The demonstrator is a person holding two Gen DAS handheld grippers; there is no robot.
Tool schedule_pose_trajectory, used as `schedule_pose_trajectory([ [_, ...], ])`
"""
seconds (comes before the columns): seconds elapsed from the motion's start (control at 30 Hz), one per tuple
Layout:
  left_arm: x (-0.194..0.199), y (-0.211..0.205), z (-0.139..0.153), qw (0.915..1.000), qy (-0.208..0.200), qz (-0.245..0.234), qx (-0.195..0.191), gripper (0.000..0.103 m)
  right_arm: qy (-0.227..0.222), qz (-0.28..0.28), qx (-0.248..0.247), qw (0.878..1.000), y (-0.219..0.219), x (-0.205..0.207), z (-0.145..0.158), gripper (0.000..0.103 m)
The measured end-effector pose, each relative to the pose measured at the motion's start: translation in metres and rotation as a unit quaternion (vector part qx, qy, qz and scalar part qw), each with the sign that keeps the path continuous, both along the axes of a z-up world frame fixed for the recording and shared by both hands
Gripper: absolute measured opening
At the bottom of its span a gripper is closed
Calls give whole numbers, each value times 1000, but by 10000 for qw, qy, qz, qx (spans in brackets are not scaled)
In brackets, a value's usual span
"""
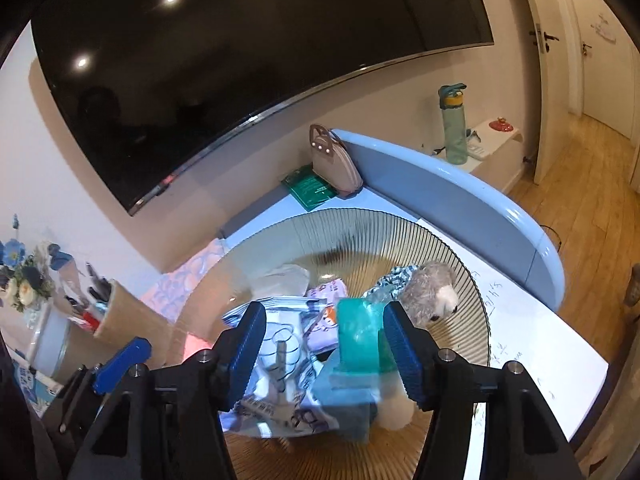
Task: Organize soft objects
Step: 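Carry the pink and green clay packs to the glass bowl and release both, then return both tools to the remaining soft items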
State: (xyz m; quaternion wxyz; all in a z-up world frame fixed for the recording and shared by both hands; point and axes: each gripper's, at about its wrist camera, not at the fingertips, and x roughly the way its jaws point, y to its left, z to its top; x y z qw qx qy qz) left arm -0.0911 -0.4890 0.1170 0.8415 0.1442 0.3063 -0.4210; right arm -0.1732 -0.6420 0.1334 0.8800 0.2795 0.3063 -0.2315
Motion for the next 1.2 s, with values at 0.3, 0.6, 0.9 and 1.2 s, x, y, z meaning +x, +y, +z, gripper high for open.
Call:
schedule_pose_trajectory([
  [0.3,-56,77,57,9990,-323,-23,-305,78,-561,112,-177,9982,54,-46,42,59],
  [0.6,-50,226,130,9900,-904,1018,-370,78,-863,487,-1633,9816,176,-52,103,60],
  [0.9,17,420,158,9486,-682,3052,-474,81,-769,2413,-1852,9495,328,26,96,60],
  [1.2,84,499,86,9326,-43,3594,-342,81,232,3311,-755,9403,370,115,17,60],
])
